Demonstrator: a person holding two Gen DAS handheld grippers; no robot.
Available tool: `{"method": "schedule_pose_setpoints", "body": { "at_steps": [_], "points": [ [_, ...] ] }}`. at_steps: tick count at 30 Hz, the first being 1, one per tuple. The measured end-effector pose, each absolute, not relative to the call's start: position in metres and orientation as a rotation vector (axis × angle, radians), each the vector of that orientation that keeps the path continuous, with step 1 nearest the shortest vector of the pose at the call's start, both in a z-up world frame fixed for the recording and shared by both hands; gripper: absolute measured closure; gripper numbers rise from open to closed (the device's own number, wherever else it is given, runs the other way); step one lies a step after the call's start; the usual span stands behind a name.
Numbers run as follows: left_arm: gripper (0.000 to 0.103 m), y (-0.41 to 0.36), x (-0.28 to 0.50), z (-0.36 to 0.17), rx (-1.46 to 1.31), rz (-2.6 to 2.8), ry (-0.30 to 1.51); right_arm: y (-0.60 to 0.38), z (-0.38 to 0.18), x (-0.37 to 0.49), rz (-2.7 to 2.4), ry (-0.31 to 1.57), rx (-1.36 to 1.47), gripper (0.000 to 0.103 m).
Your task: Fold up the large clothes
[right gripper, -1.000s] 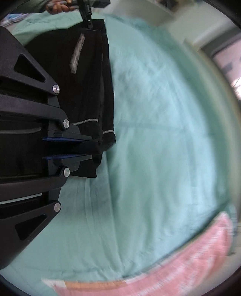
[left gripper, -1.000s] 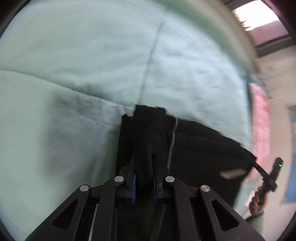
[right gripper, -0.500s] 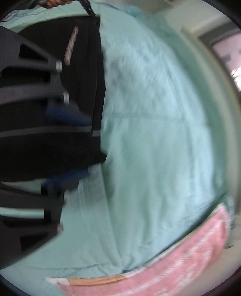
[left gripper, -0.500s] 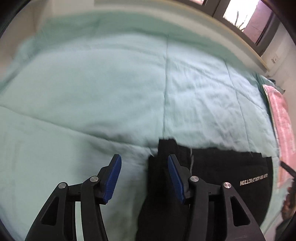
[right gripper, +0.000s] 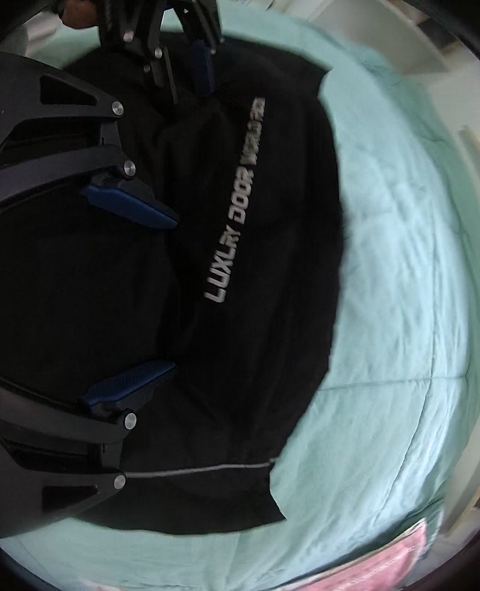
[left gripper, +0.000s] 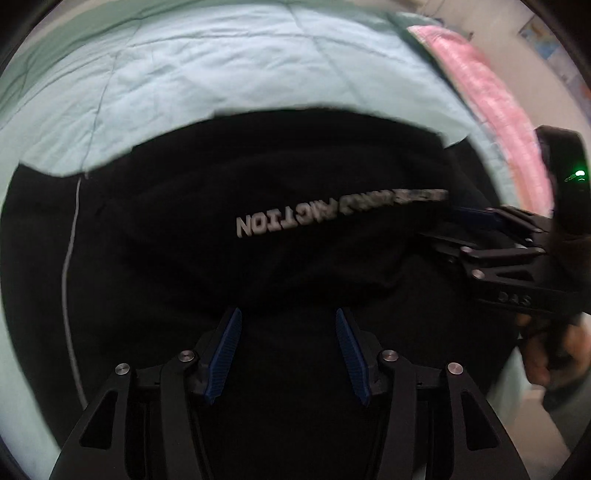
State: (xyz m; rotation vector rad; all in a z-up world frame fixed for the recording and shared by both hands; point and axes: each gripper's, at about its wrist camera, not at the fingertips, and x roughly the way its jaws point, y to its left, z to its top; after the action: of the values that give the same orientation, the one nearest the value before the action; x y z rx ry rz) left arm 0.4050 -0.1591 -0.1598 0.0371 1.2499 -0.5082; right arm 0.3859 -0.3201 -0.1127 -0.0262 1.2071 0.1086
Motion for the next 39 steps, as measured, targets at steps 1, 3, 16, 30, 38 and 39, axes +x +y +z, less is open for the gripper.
{"method": "schedule_pose_setpoints", "body": {
  "at_steps": [1, 3, 16, 30, 38, 39],
  "points": [
    [0.047, -0.161, 0.411, -0.166, 0.033, -0.485, 1.256, -0.321, -0.123, 0.387, 0.101, 1.208, -0.022, 0.026],
    [0.047, -0.164, 0.418, -0.166, 0.033, -0.454, 1.266, -0.322, -0.135, 0.391, 0.087, 1.204, -0.014, 0.026],
    [0.047, -0.162, 0.490, -0.137, -0.032, -0.436, 1.219, -0.331, -0.105, 0.451, 0.054, 1.178, 0.035, 0.034],
    [0.044, -0.133, 0.456, -0.104, -0.123, -0.489, 1.162, -0.345, -0.083, 0.427, 0.113, 1.167, 0.124, 0.032],
    [0.044, -0.116, 0.341, -0.110, -0.094, -0.527, 1.235, -0.296, -0.062, 0.318, 0.241, 1.213, -0.016, 0.032],
    [0.044, -0.115, 0.334, -0.126, -0.086, -0.499, 1.270, -0.294, -0.082, 0.309, 0.202, 1.249, -0.053, 0.032]
  ]
}}
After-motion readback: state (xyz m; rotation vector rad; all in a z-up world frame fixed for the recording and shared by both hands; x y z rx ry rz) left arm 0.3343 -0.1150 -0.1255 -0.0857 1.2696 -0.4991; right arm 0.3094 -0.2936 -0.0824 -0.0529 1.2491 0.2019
